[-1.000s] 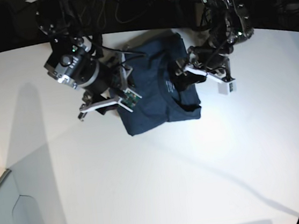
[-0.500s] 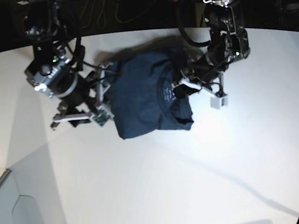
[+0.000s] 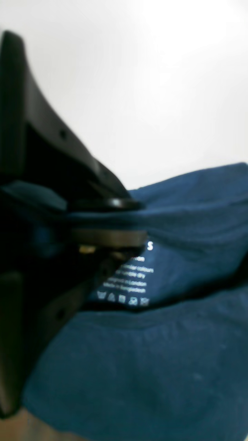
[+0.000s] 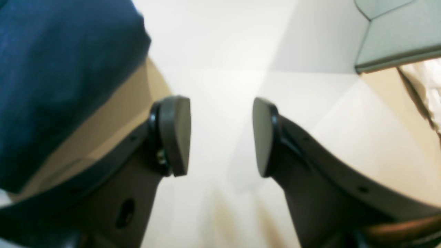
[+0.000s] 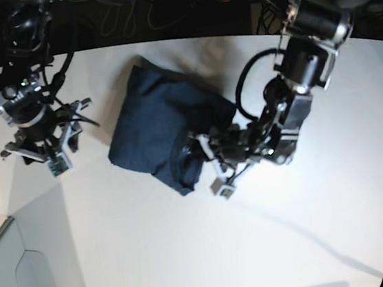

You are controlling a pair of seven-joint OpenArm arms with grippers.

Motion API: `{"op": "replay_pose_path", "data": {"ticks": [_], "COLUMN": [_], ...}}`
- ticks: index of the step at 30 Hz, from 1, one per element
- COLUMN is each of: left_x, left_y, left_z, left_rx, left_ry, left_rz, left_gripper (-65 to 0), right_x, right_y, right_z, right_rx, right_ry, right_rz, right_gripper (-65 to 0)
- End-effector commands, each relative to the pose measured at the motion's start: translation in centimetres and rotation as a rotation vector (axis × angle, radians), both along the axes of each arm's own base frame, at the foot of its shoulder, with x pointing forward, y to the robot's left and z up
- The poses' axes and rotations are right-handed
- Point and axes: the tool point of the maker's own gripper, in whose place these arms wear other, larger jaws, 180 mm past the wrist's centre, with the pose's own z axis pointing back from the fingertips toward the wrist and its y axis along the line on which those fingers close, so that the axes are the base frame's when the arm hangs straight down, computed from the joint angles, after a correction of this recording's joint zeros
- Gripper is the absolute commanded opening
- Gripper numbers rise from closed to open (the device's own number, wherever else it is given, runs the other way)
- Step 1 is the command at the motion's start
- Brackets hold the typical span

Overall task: Layout the t-shirt on the table in an organized manner, then fold the t-shirt properly
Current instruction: 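Fold the bundle over with the left gripper toward the right gripper, then release the left gripper and flatten the folded shirt with the right gripper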

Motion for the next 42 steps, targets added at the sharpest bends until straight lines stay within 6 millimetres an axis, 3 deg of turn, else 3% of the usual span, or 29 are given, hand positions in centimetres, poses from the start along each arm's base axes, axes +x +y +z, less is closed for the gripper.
{"op": "replay_pose_path", "data": {"ticks": [1,7,10,16,21,25,35,42], "left_x": [1.6,3.1,2.5,0.0,-0.1,0.4,0.3,-2.4], "left_y": [-0.5,-5.8,-9.6,-14.8,-15.8,-16.4,-17.2,-15.6], "left_z": [1.4,4.0,5.1,5.7,4.1,4.3,5.1,2.2], "left_rx": [0.025,0.167,0.168,0.105,0.141,0.143,0.093,0.210], "left_ry": [-0.044,-0.159,-0.232,-0.378,-0.347,-0.355,-0.385,-0.380], "left_rz": [-0.038,-0.318,-0.436,-0.615,-0.624,-0.620,-0.636,-0.851], "left_gripper": [-64.9,-64.8,-64.8,-64.5,-64.5,-64.5,-64.5,-62.5], "right_x": [0.4,-1.1,-1.9,-3.2,-4.3,-4.7,-4.7,-4.8], "right_y": [-0.1,-2.9,-3.8,-4.9,-4.8,-4.3,-4.1,-2.9], "right_z": [1.0,0.5,0.2,-0.4,-1.2,-1.6,-1.6,-2.1], "right_rx": [0.005,0.008,0.020,0.044,0.044,0.058,0.060,0.069], "right_ry": [-0.037,-0.021,-0.011,0.004,0.032,0.043,0.046,0.064], "right_rz": [0.001,-0.110,-0.162,-0.243,-0.243,-0.245,-0.244,-0.206], "right_gripper": [-35.9,-35.9,-35.9,-35.9,-35.9,-36.6,-63.4,-65.0]}}
